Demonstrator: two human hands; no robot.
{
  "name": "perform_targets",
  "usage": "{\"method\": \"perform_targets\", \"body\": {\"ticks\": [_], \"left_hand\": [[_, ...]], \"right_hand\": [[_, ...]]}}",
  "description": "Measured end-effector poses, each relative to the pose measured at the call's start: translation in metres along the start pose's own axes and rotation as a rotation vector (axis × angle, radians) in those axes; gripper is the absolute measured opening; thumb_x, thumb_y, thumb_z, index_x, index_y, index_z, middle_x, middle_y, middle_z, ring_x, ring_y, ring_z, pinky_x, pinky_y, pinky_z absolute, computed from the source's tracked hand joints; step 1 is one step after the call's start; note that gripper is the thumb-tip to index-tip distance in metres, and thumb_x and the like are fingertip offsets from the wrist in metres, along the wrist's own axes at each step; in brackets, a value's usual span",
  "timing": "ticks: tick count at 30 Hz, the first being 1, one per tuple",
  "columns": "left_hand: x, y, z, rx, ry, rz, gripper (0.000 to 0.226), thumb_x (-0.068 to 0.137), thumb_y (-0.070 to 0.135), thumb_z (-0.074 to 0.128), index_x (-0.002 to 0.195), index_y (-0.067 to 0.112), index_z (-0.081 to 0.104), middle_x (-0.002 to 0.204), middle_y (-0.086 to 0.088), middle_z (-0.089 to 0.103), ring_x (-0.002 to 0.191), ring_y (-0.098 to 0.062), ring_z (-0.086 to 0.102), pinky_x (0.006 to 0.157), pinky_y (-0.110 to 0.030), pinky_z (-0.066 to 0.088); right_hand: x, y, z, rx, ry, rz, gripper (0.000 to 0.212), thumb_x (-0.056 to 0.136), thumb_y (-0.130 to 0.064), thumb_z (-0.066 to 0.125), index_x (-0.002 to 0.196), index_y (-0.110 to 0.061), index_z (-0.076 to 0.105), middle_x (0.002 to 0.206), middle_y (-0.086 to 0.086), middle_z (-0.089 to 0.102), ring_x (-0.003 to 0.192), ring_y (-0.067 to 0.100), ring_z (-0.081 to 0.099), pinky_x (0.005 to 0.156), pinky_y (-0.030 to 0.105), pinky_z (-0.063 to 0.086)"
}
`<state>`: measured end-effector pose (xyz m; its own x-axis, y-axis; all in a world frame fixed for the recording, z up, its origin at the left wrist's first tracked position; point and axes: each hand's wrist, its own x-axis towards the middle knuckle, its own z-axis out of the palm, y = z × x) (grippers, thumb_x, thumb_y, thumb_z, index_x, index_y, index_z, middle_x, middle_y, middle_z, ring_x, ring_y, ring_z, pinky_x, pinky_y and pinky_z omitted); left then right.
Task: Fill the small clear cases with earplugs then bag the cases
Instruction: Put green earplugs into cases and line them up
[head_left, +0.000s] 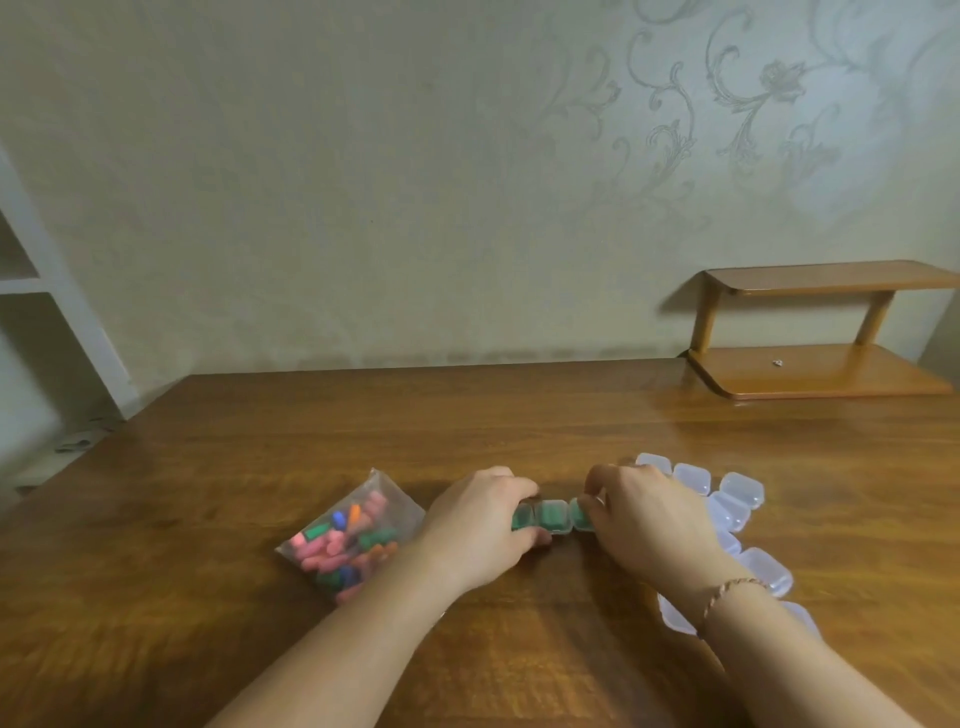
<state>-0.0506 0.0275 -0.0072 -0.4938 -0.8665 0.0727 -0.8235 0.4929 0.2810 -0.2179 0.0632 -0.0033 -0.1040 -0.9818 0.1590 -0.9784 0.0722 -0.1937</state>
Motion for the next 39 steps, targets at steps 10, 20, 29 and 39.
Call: {"method": "perform_targets", "body": {"ticks": [10, 20, 29, 39], "left_hand": [[-0.013, -0.019, -0.019, 0.010, -0.065, -0.045, 0.061, 0.089, 0.049, 0.065, 0.144, 0.033, 0.044, 0.135, 0.011, 0.051, 0.117, -0.010, 0.053, 0.094, -0.029, 0.049], [-0.049, -0.026, -0.020, -0.007, 0.017, -0.112, 0.090, 0.088, 0.056, 0.062, 0.154, 0.044, 0.002, 0.163, 0.018, 0.000, 0.137, -0.012, 0.042, 0.105, -0.037, 0.045], [-0.078, -0.033, -0.030, -0.103, 0.021, -0.047, 0.061, 0.088, 0.058, 0.059, 0.143, 0.053, 0.032, 0.137, 0.040, 0.027, 0.121, 0.012, 0.034, 0.115, -0.042, 0.037], [-0.085, -0.020, -0.036, -1.543, -0.083, -0.132, 0.045, 0.094, 0.042, 0.047, 0.107, 0.010, 0.077, 0.106, -0.019, 0.074, 0.094, -0.027, 0.072, 0.088, -0.039, 0.056]], "right_hand": [[-0.004, -0.010, -0.001, 0.019, 0.163, -0.044, 0.033, 0.094, -0.053, 0.044, 0.109, -0.030, 0.063, 0.110, -0.008, 0.065, 0.106, 0.015, 0.054, 0.080, 0.031, 0.051], [-0.006, 0.034, -0.014, -0.147, -0.002, -0.038, 0.041, 0.095, -0.031, 0.051, 0.135, -0.036, 0.048, 0.141, -0.012, 0.050, 0.134, 0.016, 0.034, 0.102, 0.032, 0.037], [-0.002, 0.026, -0.007, -0.109, 0.059, -0.104, 0.040, 0.092, -0.037, 0.058, 0.131, -0.040, 0.047, 0.134, -0.013, 0.054, 0.126, 0.014, 0.040, 0.104, 0.031, 0.037], [-0.038, -0.038, -0.021, 0.841, 0.122, -0.601, 0.030, 0.079, -0.027, 0.079, 0.104, -0.033, 0.063, 0.109, -0.014, 0.065, 0.111, 0.012, 0.060, 0.092, 0.017, 0.044]]}}
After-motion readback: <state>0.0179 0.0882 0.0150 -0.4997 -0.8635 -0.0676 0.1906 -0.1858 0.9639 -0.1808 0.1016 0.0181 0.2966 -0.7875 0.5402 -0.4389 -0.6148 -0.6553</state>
